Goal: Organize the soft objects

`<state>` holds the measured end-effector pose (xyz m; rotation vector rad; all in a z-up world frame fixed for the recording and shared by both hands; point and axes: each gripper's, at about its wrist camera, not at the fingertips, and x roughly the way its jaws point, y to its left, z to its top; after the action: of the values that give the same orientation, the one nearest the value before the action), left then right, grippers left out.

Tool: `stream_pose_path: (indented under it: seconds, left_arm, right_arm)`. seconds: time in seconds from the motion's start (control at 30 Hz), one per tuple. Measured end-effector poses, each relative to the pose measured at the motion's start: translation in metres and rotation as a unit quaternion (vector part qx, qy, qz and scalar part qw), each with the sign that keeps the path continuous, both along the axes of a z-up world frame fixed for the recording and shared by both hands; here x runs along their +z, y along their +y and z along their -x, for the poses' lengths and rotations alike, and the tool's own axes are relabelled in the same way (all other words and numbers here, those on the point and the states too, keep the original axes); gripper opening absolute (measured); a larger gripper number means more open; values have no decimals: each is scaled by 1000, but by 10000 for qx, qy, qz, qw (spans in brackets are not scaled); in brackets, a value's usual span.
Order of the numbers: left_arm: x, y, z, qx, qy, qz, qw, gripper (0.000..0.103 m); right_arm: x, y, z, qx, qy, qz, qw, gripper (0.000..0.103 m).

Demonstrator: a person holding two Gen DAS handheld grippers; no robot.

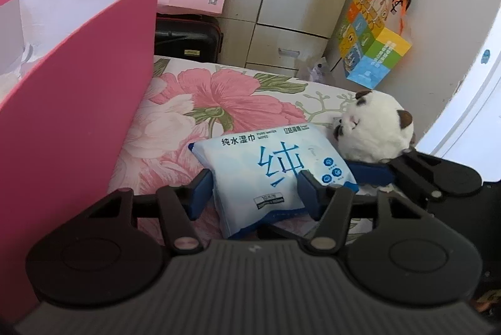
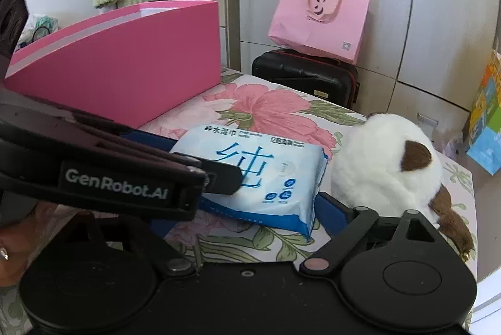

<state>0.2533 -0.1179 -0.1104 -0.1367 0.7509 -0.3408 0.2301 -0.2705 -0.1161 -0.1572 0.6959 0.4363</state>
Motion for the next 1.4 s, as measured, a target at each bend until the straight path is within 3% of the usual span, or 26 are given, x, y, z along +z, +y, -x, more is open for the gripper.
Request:
stream_pose_path:
  seconds: [0.13, 0.27, 0.5, 0.6, 0.9, 1.4]
  left_arm:
    - [-1, -3, 3, -47, -113, -69, 9999, 55]
    - [0, -8, 7, -144, -228, -223, 9994, 55]
    - [5, -10, 20, -220, -252, -356, 9988, 55]
    - [8, -12, 30, -294, -293, -445, 9981, 55]
    - [25, -9, 62, -613, -476, -484, 9958, 55]
    - [40, 15, 137, -1278, -379, -567, 9895, 55]
  right_arm:
    - [1, 2, 4, -121, -107, -16, 9999, 76]
    - [1, 1, 8, -160, -172, 5, 9997, 75]
    - [3, 6, 16, -323, -130, -45, 9994, 76]
    - [4, 13, 26, -419, -86, -59, 9991, 84]
    - [11, 4, 58, -713, -58, -660, 9953, 84]
    - [17, 18, 135, -1048, 243, -1088, 9882, 83]
